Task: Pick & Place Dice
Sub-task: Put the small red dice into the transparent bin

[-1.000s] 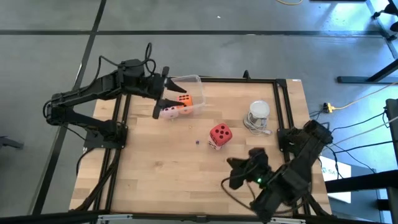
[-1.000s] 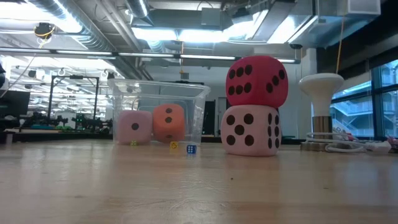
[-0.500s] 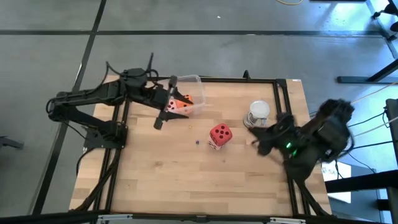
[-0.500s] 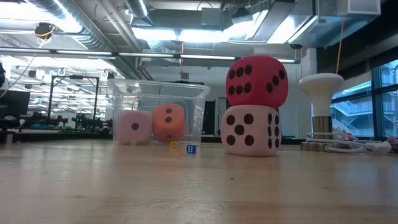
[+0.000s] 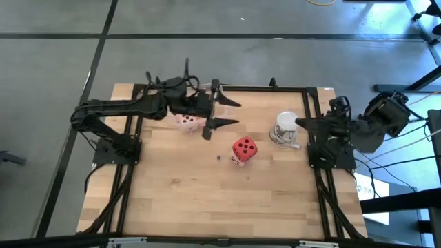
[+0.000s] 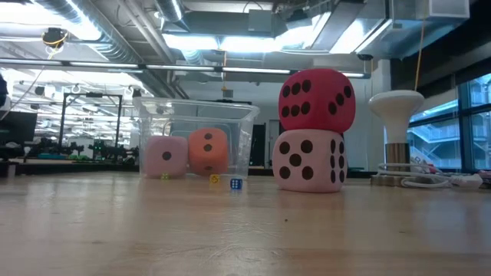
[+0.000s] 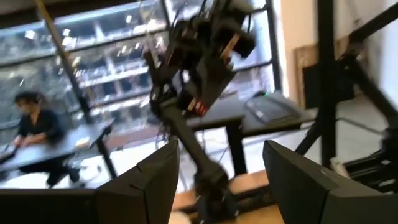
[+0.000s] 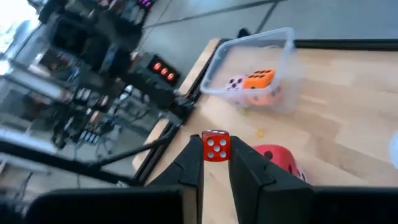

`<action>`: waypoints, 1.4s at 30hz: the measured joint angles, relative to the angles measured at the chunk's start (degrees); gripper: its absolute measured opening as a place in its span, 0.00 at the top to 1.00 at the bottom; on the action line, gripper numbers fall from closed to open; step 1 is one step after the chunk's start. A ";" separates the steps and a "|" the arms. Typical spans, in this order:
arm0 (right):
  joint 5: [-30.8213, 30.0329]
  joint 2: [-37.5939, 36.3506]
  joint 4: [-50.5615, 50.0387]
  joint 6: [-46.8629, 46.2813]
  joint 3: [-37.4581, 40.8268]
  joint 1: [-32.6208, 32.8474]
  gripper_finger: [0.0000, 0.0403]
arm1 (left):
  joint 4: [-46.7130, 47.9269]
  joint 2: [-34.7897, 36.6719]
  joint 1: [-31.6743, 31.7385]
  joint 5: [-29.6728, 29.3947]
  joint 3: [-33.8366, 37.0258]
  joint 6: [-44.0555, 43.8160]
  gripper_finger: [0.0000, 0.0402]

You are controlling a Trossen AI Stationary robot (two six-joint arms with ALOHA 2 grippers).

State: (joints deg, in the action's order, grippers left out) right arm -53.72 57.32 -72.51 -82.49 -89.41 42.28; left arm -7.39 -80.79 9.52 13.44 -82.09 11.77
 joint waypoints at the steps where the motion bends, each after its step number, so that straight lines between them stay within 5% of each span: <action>1: 0.62 -1.57 1.64 2.59 0.95 -0.77 0.89 | 1.20 -0.85 0.00 -0.83 -1.31 0.08 0.44; 15: 20.92 -6.67 25.09 30.82 7.28 -17.56 0.89 | 9.02 -7.75 -0.49 -5.17 -11.44 0.43 0.44; 26: 49.88 0.64 47.54 35.77 15.36 -36.84 0.89 | 15.08 -7.76 -2.45 -9.14 -11.57 9.12 0.44; 30: 53.91 3.19 50.65 36.49 15.80 -40.16 0.89 | 17.46 -7.34 -3.73 -15.77 -11.55 13.19 0.44; 35: 59.20 6.31 56.79 36.67 15.77 -41.80 0.89 | 15.79 -7.05 -4.50 -16.96 -11.57 16.08 0.44; 42: 59.20 9.07 57.42 36.76 15.79 -42.27 0.89 | 14.82 -7.10 -6.44 -17.37 -11.55 20.41 0.44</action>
State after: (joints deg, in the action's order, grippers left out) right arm 5.48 66.39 -15.09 -45.73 -73.63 0.00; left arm 7.42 -87.90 3.08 -3.92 -93.65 32.18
